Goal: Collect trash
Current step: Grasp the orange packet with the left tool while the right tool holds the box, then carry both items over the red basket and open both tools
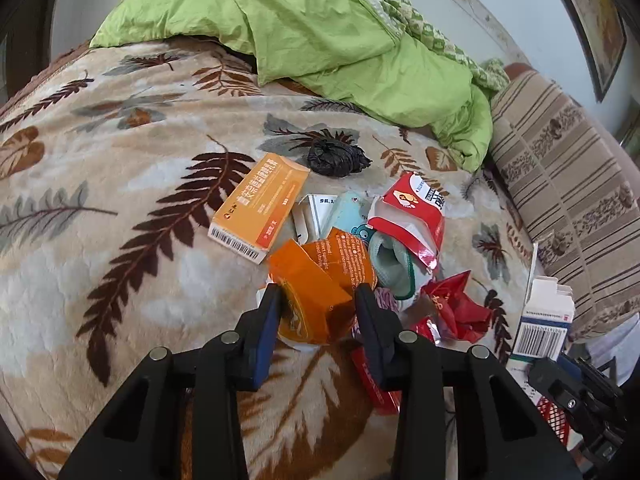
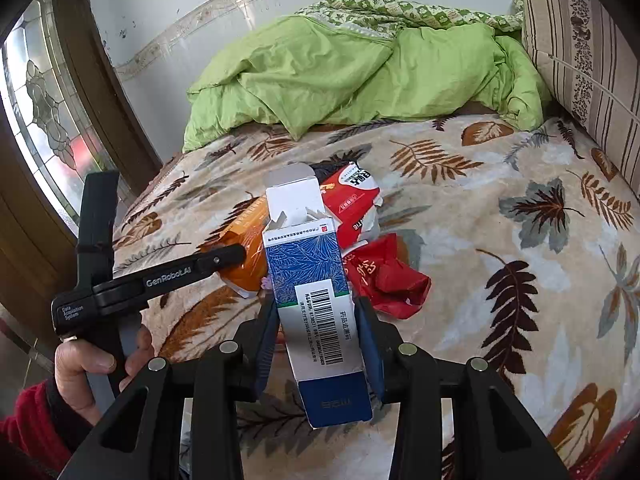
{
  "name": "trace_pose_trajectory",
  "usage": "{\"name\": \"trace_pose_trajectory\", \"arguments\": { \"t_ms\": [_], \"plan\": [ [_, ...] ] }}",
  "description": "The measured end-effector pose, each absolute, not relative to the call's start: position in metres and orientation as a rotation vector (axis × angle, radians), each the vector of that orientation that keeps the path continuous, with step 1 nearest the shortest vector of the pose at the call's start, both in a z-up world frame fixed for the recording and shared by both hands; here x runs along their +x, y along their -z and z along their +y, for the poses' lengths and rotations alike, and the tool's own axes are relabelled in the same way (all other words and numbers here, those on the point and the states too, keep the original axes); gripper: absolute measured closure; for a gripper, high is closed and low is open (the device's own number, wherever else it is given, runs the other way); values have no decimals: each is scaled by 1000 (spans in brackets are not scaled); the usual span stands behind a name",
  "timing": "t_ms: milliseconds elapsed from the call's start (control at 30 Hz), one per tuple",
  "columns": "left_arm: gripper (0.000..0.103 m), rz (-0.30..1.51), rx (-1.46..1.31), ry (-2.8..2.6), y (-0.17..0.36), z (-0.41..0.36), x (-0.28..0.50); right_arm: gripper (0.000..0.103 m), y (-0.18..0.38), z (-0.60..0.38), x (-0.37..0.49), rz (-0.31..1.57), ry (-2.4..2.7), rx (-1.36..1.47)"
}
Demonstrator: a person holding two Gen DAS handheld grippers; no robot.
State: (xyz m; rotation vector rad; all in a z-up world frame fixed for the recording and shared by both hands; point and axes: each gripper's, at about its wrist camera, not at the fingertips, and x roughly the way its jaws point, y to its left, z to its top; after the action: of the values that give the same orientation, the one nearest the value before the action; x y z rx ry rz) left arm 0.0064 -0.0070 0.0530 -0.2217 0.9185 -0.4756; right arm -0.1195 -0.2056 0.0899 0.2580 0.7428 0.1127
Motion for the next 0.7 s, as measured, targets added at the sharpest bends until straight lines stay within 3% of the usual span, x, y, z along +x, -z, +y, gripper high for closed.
{"name": "trace_pose_trajectory", "arguments": {
  "t_ms": [333, 700],
  "plan": [
    [67, 850, -241, 498, -82, 14, -34, 62, -104, -207, -132, 718, -125, 292],
    [67, 793, -166, 600, -121, -15, -82, 62, -110, -235, -162, 708, -120, 413]
  ]
}}
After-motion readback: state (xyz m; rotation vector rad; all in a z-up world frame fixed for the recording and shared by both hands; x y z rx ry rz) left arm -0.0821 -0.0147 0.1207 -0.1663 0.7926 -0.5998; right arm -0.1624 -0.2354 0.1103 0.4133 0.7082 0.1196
